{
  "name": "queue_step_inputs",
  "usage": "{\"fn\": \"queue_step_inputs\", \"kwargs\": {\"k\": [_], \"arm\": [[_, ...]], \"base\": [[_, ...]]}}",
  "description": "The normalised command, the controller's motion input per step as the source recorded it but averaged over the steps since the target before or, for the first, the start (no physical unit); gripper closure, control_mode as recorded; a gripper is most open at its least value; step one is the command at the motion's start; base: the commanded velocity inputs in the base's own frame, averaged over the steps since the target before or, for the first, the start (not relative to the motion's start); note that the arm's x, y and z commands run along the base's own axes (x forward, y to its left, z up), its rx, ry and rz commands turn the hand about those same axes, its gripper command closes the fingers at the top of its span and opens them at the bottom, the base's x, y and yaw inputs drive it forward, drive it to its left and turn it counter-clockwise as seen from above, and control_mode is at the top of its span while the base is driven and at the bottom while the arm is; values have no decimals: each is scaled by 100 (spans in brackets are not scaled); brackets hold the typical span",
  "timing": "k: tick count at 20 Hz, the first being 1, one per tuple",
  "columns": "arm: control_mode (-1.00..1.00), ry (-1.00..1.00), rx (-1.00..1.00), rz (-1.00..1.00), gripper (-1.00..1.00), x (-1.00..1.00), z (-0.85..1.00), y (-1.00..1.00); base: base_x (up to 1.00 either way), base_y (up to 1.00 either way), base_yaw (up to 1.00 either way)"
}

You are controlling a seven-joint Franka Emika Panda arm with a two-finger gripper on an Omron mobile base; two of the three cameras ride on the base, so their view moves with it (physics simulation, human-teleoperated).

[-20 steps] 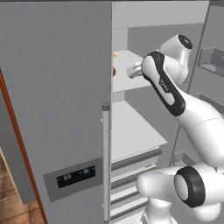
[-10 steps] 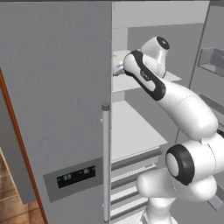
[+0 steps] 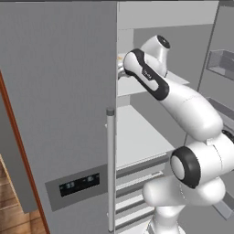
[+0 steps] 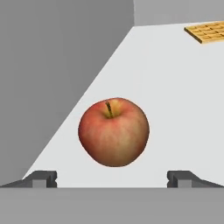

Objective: Pick the apple and peach from the fridge and place them on the plate next to the blender to make a fruit smoothie.

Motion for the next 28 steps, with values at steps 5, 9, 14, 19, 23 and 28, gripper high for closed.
{"fn": "queue_step_inputs", "kwargs": {"k": [5, 9, 14, 19, 23, 28], "arm": [[-100, 0, 0, 6, -100, 31, 0, 10], [-100, 0, 0, 1, -100, 24, -3, 13], [-100, 0, 0, 0, -100, 14, -11, 13], [-100, 1, 0, 0, 100, 1, -21, 14], [-100, 0, 0, 0, 100, 3, -1, 1], [-100, -10, 0, -3, 100, -41, 3, -14]], "base": [[0, 0, 0], [0, 0, 0], [0, 0, 0], [0, 0, 0], [0, 0, 0], [0, 0, 0]]}}
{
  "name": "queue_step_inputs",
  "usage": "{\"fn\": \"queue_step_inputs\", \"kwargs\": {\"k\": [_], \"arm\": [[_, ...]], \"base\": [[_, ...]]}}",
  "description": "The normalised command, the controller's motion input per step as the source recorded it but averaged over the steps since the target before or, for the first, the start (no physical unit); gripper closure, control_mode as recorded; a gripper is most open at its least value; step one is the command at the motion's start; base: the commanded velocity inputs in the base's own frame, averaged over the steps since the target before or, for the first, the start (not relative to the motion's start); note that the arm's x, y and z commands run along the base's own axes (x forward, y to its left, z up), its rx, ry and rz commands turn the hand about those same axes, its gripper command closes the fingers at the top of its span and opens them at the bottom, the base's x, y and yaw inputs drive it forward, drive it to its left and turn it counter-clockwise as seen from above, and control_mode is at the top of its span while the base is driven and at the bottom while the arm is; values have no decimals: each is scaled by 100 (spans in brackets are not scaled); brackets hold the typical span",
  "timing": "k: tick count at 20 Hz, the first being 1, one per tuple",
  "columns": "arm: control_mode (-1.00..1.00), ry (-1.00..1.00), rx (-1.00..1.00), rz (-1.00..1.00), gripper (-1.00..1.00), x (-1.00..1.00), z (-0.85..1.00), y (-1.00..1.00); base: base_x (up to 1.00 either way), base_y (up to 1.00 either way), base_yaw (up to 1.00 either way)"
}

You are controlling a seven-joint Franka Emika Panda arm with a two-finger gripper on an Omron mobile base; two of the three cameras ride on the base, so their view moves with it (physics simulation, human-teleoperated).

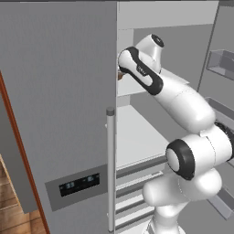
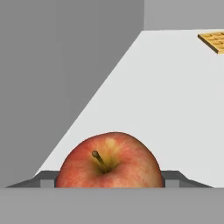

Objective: Pick the apple and peach from the fridge and place them on the plate next to the blender to make a fruit smoothie.

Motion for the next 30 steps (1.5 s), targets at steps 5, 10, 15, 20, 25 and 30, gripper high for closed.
{"fn": "queue_step_inputs", "kwargs": {"k": [5, 10, 15, 20, 25, 30], "arm": [[-100, -19, 3, -7, 100, -77, 19, -39], [-100, -16, 1, -12, 100, -100, 33, -25], [-100, -5, 0, -20, 100, -100, 33, -12], [-100, 6, 0, -24, 100, -100, 5, -28], [-100, 23, 0, -17, 100, -100, -14, -24], [-100, 56, 1, -11, 100, -100, -68, 0]], "base": [[0, 0, 0], [0, 0, 0], [0, 0, 0], [0, 0, 0], [0, 0, 0], [0, 0, 0]]}}
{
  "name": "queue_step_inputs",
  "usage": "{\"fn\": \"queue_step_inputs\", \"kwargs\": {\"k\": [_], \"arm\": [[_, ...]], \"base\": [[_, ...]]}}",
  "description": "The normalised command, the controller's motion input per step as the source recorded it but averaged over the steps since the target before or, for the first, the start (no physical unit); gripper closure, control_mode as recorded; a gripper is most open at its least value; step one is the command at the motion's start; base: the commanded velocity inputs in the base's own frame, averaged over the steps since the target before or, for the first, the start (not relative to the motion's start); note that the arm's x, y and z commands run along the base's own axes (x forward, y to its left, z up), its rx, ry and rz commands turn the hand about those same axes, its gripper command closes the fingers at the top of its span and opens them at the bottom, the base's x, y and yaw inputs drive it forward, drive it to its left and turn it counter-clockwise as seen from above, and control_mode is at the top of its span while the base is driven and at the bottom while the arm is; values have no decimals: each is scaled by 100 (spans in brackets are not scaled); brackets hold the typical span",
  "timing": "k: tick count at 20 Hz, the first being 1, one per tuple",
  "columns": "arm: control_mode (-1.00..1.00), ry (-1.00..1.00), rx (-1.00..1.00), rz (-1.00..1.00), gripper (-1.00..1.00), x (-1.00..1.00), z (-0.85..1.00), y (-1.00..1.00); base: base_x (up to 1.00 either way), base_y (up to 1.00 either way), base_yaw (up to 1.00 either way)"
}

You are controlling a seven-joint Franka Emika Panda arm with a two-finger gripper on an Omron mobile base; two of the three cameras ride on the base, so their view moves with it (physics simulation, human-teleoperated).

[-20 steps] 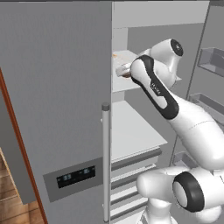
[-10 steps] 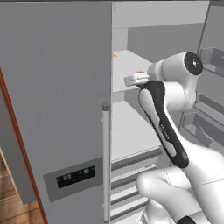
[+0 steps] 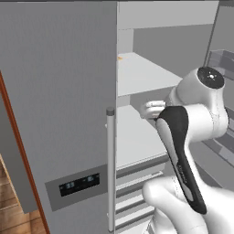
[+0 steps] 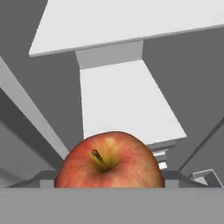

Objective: Pick the apple and peach from the fridge and place them on the plate next to the blender to make a fruit smoothie.

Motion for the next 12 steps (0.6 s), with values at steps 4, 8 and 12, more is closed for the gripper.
{"fn": "queue_step_inputs", "kwargs": {"k": [4, 8, 12], "arm": [[-100, 55, 0, -9, 100, -98, -97, -18], [-100, -2, 1, -7, 100, -24, -22, -15], [-100, 0, 0, 0, 100, -23, 0, 0]], "base": [[0, 0, 0], [0, 0, 0], [0, 0, 0]]}}
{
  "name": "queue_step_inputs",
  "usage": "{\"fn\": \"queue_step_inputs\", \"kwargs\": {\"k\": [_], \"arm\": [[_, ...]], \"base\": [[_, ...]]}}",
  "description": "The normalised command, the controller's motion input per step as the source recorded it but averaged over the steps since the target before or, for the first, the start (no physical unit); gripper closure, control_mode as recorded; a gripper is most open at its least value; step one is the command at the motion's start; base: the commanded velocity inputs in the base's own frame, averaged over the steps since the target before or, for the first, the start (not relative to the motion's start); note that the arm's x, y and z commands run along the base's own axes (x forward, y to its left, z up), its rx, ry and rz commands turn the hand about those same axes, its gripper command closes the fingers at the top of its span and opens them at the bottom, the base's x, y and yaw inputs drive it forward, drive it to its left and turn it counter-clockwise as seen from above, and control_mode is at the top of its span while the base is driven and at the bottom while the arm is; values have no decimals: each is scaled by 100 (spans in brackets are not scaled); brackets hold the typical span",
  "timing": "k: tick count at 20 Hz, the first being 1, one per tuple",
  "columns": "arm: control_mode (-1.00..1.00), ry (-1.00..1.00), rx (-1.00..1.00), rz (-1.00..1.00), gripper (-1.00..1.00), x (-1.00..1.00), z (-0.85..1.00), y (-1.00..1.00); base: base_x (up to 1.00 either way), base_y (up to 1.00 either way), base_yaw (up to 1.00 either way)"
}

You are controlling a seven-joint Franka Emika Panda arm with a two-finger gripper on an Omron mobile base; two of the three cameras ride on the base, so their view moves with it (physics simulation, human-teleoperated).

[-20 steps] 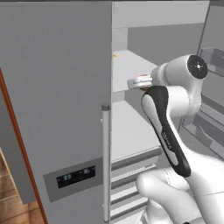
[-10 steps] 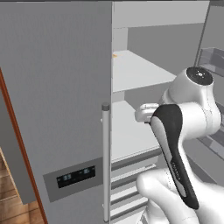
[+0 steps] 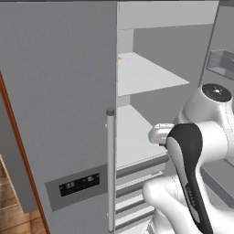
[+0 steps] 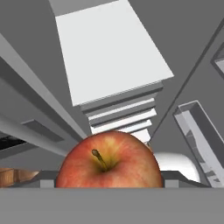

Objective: Pick the apple and peach from the fridge and place them on the plate next to the blender to make a fruit smoothie.

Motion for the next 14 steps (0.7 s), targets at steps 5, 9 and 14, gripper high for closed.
{"fn": "queue_step_inputs", "kwargs": {"k": [5, 9, 14], "arm": [[100, 0, 0, 0, 100, 0, 0, 0], [100, 0, 0, 0, 100, 0, 0, 0], [100, 0, 0, 0, 100, 0, 0, 0]], "base": [[-85, 12, 50], [-31, 44, 99], [-3, 56, 94]]}}
